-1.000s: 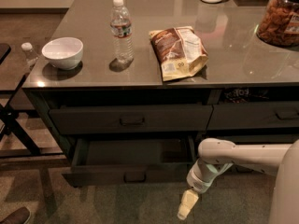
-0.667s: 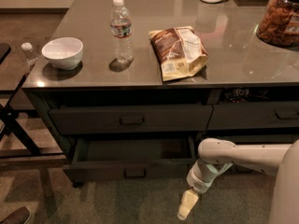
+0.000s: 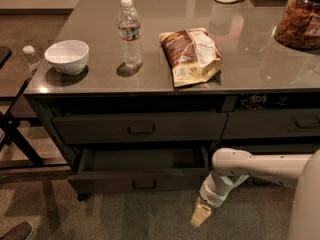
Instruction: Close middle drawer
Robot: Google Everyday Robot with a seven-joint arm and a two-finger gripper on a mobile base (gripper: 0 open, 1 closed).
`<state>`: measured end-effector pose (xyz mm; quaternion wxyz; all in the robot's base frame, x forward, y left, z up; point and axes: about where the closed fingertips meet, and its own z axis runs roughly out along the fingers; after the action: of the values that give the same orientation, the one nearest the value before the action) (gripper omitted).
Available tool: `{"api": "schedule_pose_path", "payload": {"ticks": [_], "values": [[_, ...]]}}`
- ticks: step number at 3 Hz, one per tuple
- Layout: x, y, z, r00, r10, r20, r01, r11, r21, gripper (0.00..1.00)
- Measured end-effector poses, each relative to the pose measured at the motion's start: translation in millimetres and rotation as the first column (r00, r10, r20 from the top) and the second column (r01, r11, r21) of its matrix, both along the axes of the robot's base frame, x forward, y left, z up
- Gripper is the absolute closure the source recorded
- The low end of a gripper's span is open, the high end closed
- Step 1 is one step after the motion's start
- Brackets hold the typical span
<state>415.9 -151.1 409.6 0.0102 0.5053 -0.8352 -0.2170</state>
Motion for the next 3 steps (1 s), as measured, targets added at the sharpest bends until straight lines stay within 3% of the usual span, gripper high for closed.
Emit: {"api": "schedule_pose_path", "payload": {"ticks": [2,3], "values": [[0.0,0.0,0.0,1.0000,0.000,0.000,0.000,1.000,0.000,0.89],[2.2,3.1,2.1,0.9998,0.000,0.018,0.000,1.000,-0.001,1.00]]}}
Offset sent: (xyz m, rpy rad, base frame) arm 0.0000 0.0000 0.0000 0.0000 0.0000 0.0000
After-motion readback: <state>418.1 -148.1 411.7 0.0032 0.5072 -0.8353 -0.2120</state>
